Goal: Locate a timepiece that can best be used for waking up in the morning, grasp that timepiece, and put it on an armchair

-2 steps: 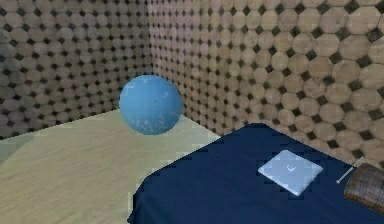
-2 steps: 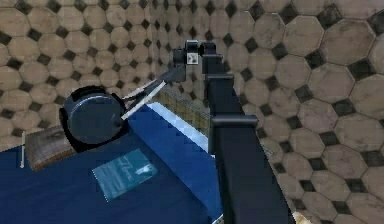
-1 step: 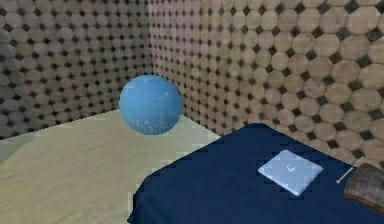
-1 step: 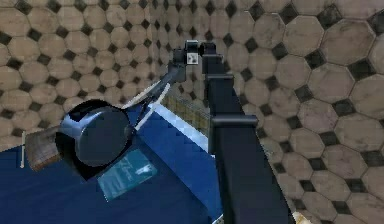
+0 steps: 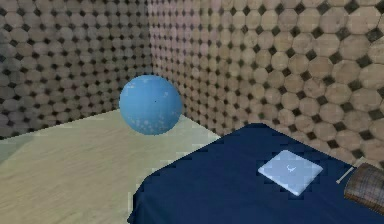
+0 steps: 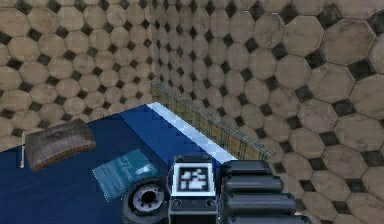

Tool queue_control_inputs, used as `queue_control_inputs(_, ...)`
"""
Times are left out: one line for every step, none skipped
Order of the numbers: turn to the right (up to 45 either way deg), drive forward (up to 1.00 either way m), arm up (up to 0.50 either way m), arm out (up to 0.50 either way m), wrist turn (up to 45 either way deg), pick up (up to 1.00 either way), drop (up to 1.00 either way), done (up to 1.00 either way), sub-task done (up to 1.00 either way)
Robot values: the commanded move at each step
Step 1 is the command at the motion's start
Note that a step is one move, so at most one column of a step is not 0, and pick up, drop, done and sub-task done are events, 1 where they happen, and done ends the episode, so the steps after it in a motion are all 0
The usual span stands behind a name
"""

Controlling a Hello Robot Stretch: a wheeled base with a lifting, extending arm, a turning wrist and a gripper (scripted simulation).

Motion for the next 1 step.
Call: queue_control_inputs(-45.0,0.00,0.00,0.00,0.0,0.00,0.00,0.00,0.00)
